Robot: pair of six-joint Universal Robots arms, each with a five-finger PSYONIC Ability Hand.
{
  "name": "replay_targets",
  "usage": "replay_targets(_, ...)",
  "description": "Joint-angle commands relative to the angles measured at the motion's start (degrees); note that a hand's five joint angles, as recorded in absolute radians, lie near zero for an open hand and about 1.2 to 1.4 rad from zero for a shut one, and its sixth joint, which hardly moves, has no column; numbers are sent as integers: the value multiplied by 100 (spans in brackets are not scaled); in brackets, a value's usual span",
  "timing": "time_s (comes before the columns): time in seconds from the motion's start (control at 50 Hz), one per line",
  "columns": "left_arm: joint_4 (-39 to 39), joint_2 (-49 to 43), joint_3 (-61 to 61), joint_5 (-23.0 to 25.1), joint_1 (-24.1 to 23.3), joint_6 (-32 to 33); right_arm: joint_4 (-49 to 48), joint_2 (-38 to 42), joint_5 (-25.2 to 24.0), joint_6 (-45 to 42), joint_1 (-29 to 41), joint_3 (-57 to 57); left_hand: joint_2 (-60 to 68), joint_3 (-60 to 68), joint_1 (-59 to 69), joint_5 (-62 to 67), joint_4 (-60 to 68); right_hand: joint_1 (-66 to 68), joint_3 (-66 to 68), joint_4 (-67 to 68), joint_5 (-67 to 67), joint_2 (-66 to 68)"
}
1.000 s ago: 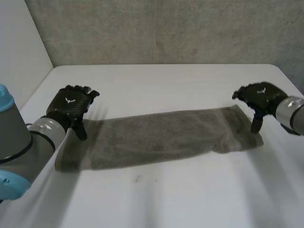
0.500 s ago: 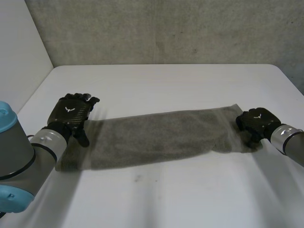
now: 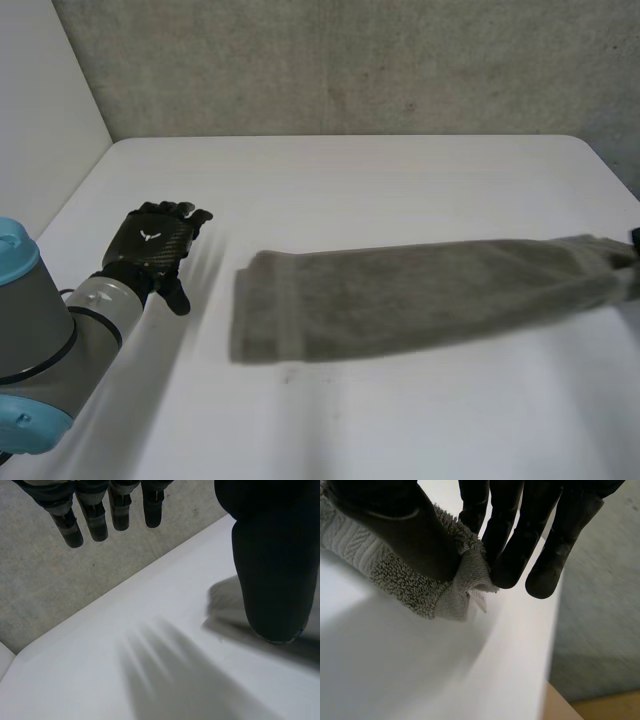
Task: Fold the towel.
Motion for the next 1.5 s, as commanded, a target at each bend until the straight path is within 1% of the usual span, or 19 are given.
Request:
replay_targets(0.02,0,-3,-3,2,18,0,984,39,10,-697,-400,-892,51,39,-1,-154,49,408,444,305,360,419)
replay_targets(0.14,0,5,6,2,18,0,1249,-84,54,-319,-65,-1342,51,39,-1,-154,49,408,444,305,360,419)
replay_targets(0.18,0,5,-3,2,27,0,1249,-233,176,-91,800,-1570,51,39,-1,-154,49,408,444,305,360,419)
replay_targets(0.3,0,5,-3,2,53,0,1231,-286,704,42,2106,-1870,51,39,-1,-154,49,408,444,305,360,419)
replay_targets(0.4,0,5,6,-7,79,0,1013,-181,1073,59,4131,-2010,51,39,-1,-154,49,408,444,305,360,419)
replay_targets(0.46,0,5,6,-7,88,0,897,-84,1073,59,4566,-1940,51,39,-1,-154,49,408,444,305,360,419)
replay_targets(0.5,0,14,6,-7,88,0,679,135,1099,59,5415,-1800,51,39,-1,-154,49,408,444,305,360,419)
replay_targets(0.56,0,5,6,-7,88,0,520,346,1082,50,6049,-1537,51,39,-1,-154,49,408,444,305,360,419)
replay_targets(0.66,0,5,-3,-7,97,0,335,636,1099,-20,6639,-1229,51,39,-1,-154,49,408,444,305,360,419)
replay_targets(0.76,9,5,-3,-7,97,0,326,760,1126,-81,6755,-1070,34,22,-17,-171,32,314,350,211,266,325)
replay_targets(0.78,17,5,-3,-7,97,0,335,717,1152,-90,6729,-1044,34,22,-18,-171,32,-2434,-2399,-2538,-2482,-2424)
replay_targets(0.8,17,5,-3,-7,97,0,335,716,1152,-90,6729,-1043,34,22,-18,-171,32,-2462,-2426,-2565,-2510,-2451)
replay_targets(0.82,17,5,6,-7,97,0,352,664,1204,-73,6685,-991,34,22,-18,-171,32,-5693,-5657,-5796,-5741,-5682)
replay_targets(0.84,26,14,14,-7,71,0,352,533,1240,-55,6667,-904,34,22,-18,-171,32,-6592,-6556,-6695,-6640,-6581)
replay_targets(1.14,9,120,269,-33,-483,-9,-87,-1174,1152,1202,4883,468,68,55,16,-138,66,-6592,-6556,-6695,-6640,-6581)
replay_targets(1.18,9,120,304,-51,-667,-9,-87,-1401,960,1368,4314,871,84,72,33,-121,82,-6592,-6556,-6695,-6640,-6581)
replay_targets(1.32,9,120,313,-86,-1019,-9,-105,-1472,300,1334,3494,1760,85,72,33,-121,82,-6592,-6556,-6695,-6640,-6581)
replay_targets(1.36,9,120,313,-86,-1054,-9,-122,-1472,168,1325,3301,1936,68,55,16,-138,66,-6382,-6346,-6485,-6429,-6371)
replay_targets(1.5,17,84,270,-77,-1090,-9,-692,-1271,45,930,2713,2393,68,55,16,-138,66,-3310,-3274,-3413,-3357,-3299)
